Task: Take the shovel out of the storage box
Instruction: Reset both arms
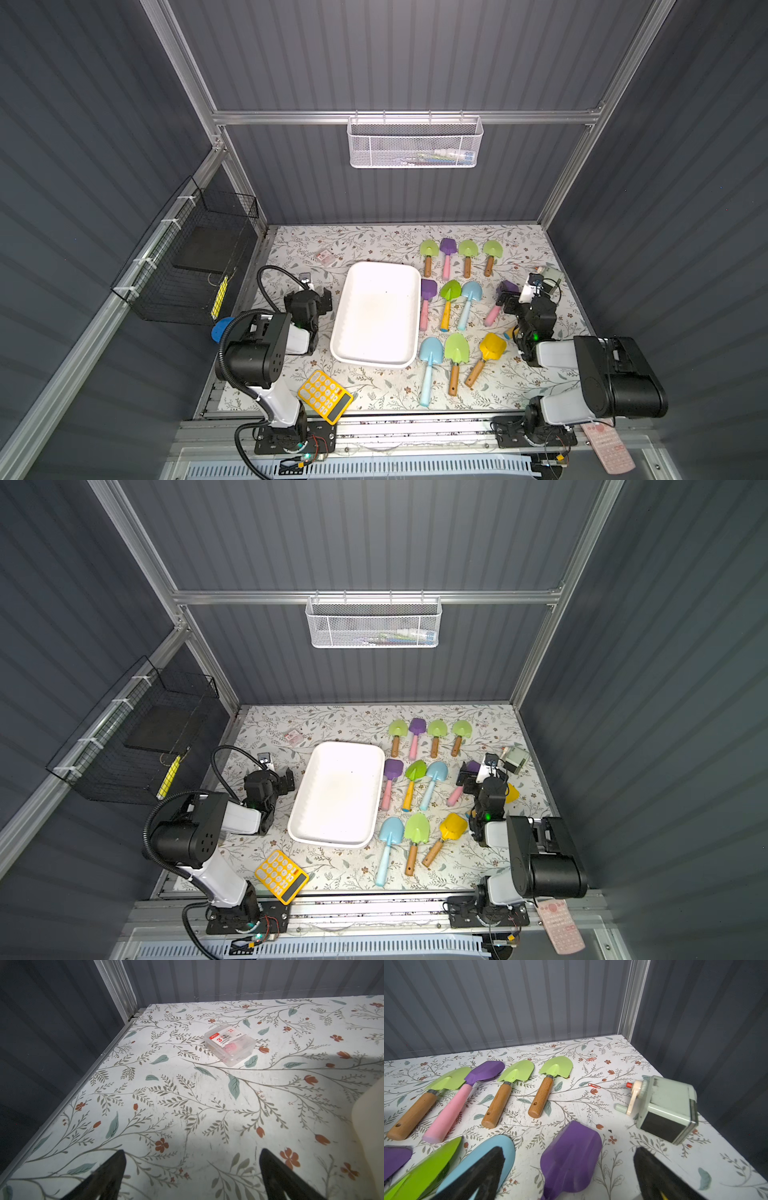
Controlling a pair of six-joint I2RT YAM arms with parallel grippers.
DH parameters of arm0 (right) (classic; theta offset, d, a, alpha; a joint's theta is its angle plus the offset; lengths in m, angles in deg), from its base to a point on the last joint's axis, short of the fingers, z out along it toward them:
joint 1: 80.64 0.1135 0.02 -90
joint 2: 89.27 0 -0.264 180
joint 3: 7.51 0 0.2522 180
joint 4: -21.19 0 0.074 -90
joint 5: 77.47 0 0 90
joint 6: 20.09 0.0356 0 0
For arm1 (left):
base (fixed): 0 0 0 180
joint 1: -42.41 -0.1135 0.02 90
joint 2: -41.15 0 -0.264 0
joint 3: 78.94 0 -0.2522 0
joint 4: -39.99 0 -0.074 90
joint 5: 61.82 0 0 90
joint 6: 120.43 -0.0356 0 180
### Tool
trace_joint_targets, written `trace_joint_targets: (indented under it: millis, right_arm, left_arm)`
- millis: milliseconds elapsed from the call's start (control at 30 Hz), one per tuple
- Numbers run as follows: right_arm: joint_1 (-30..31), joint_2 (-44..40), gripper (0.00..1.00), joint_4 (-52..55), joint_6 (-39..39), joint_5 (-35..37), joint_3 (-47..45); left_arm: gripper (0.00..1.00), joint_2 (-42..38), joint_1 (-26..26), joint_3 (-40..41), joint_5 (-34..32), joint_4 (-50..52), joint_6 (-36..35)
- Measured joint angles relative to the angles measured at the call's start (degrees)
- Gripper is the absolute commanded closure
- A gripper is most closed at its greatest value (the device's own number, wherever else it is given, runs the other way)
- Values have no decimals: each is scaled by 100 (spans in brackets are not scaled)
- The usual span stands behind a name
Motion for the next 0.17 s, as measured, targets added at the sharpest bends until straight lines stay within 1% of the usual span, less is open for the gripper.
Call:
trace_joint_targets:
  millis: [167]
  right_arm:
    - [0,0,1,-2,0,11,2]
  left_arm:
    - [0,0,0,-4,-4,37,9]
